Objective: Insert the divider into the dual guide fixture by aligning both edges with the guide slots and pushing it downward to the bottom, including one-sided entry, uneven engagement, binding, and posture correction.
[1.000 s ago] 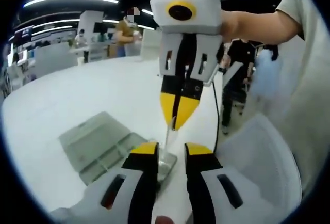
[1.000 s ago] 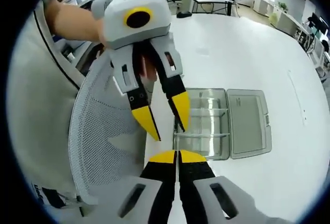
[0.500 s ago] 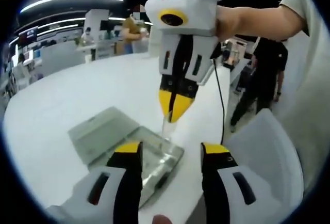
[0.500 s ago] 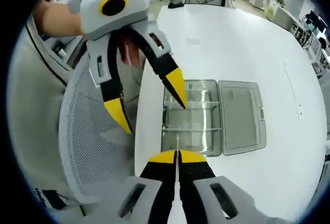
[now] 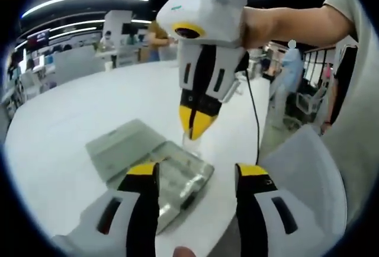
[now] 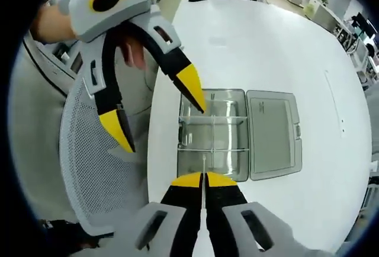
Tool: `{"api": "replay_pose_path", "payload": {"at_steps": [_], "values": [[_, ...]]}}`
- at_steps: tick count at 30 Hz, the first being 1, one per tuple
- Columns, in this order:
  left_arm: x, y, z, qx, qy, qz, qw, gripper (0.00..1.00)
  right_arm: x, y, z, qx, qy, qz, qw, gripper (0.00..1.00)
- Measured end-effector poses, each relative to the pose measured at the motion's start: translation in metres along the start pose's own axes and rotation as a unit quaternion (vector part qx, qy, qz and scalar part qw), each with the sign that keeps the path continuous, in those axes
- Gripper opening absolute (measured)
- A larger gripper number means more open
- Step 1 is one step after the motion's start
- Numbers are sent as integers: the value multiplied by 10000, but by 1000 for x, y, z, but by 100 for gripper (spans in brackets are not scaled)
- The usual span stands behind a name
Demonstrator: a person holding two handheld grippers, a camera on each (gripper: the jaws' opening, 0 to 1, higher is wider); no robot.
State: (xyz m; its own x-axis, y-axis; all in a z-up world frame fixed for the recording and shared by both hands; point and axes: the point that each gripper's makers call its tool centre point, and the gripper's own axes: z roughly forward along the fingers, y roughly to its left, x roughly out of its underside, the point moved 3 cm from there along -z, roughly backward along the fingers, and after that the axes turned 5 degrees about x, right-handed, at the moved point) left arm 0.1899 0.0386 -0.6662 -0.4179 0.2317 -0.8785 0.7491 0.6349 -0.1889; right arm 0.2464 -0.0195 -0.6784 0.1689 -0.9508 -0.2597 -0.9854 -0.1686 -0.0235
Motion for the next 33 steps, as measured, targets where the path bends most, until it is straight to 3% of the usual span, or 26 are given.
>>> {"api": "replay_pose_path", "payload": {"at_steps": [33], "values": [[7,6,-7,-105,-27,-157,9998,49,1,-12,22,63,237,-37,9997,0]]}}
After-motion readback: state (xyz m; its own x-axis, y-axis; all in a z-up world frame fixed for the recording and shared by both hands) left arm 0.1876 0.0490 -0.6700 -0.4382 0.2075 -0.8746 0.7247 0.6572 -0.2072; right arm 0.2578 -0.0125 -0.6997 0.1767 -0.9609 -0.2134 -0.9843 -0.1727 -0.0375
